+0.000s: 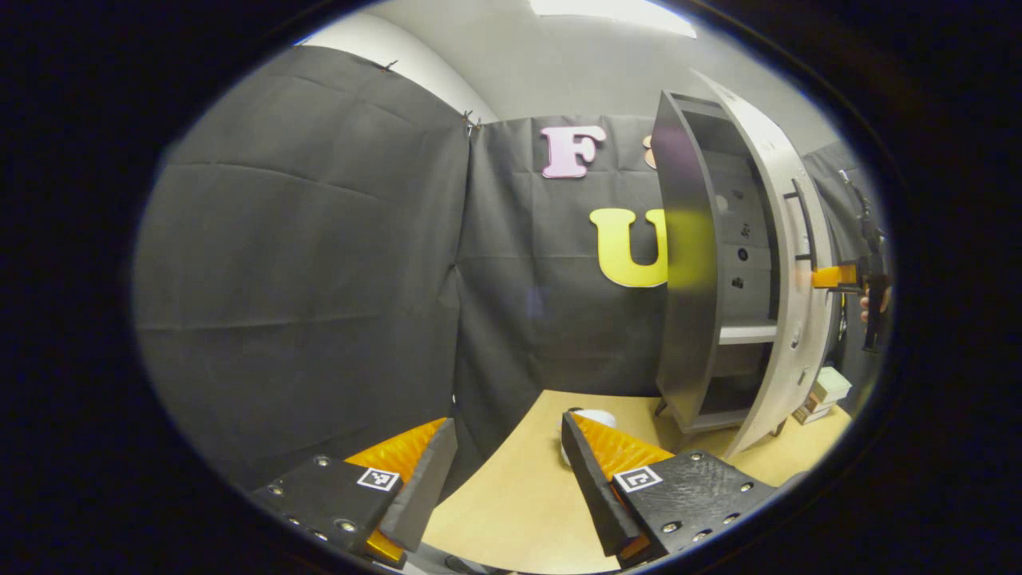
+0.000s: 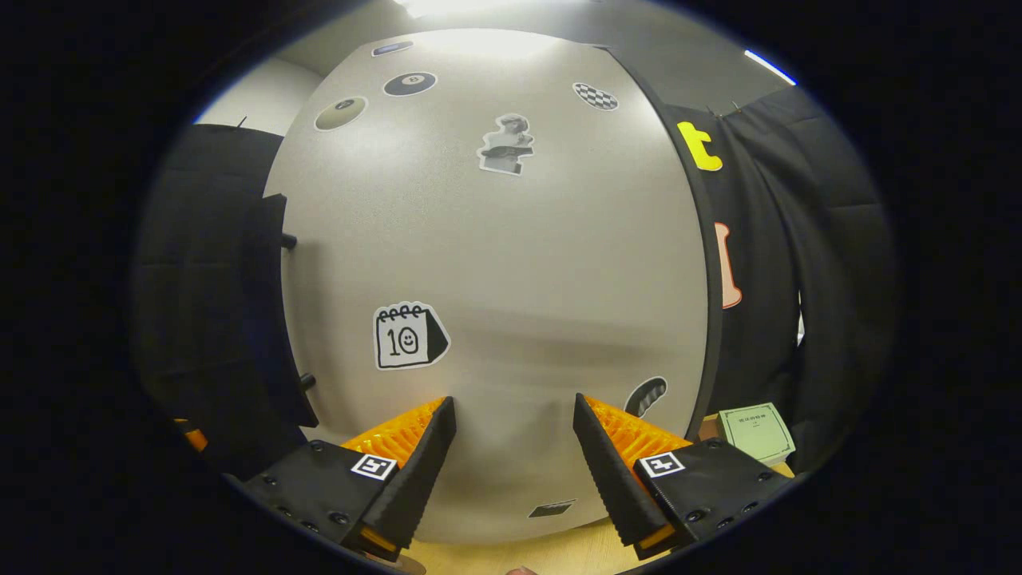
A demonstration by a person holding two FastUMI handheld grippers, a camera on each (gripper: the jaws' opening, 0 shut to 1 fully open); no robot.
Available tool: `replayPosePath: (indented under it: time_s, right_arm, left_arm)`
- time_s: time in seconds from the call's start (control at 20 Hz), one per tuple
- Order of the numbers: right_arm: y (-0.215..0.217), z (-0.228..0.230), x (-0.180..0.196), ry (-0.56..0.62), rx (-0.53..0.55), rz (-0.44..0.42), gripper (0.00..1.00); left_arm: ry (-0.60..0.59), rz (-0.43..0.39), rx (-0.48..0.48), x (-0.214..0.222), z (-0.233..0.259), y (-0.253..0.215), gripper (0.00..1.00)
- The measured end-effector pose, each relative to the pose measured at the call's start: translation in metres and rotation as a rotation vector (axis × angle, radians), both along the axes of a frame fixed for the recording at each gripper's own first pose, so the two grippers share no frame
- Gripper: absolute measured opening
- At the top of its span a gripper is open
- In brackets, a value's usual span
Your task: Open the cabinet door with the right hand, grasp the bottle in the cabinet with the left hand and place it on the coaster, then close the cabinet door with the right hand.
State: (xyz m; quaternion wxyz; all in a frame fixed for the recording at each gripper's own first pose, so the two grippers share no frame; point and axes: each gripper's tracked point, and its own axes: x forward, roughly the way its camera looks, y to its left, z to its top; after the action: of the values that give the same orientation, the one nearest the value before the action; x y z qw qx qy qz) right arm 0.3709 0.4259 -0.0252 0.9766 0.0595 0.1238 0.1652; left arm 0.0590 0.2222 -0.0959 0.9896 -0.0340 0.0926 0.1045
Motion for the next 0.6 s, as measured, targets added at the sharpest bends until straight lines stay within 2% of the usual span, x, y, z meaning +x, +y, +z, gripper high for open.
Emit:
replayPosePath:
  time_s: [0.3,0.6]
  right_arm:
    - [0.002,-0.0017,0.0043,-0.023,-0.028,-0.048,0.95]
    - [0.0014,0.0006,0.0002,-0.043,-0.074,-0.074,0.95]
  left_arm:
    - [0.011,0.007,0.007,-0.006,0.0012,0.0057,0.79]
    - [0.017,-0.031,0.005,-0.0032,0.0033,0.0025,0.79]
